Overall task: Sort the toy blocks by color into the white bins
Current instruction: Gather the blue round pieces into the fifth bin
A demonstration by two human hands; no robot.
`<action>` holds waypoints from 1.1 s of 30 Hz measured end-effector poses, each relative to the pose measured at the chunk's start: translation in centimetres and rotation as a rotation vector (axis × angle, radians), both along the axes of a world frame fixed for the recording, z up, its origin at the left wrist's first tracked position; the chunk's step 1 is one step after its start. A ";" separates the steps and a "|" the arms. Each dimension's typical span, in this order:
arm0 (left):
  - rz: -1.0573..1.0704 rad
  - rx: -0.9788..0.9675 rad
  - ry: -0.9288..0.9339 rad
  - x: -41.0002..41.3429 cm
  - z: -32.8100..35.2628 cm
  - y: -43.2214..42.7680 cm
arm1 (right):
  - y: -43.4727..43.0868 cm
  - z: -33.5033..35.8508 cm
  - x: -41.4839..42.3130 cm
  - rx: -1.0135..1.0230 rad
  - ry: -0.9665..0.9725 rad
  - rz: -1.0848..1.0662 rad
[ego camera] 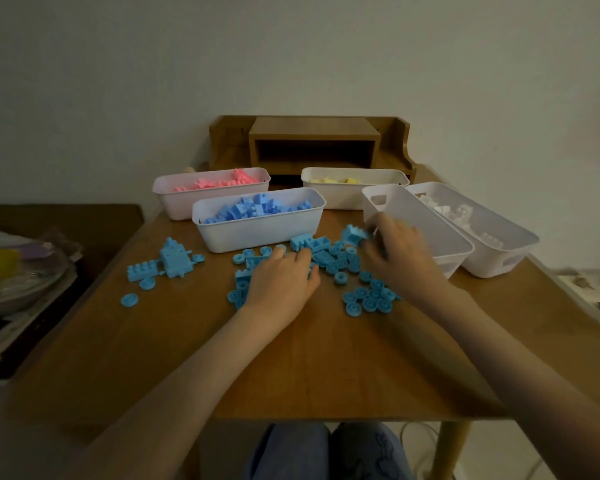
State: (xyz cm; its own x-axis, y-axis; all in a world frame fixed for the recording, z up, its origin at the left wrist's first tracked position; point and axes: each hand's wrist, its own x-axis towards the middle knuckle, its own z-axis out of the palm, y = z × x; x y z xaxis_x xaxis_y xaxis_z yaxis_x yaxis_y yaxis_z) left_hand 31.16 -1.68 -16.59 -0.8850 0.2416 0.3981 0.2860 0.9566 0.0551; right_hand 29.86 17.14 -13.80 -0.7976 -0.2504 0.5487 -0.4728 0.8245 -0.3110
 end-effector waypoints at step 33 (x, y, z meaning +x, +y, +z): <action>-0.414 0.114 -0.146 -3.0 6.5 13.5 | 6.2 -0.6 2.3 -0.621 0.046 -0.182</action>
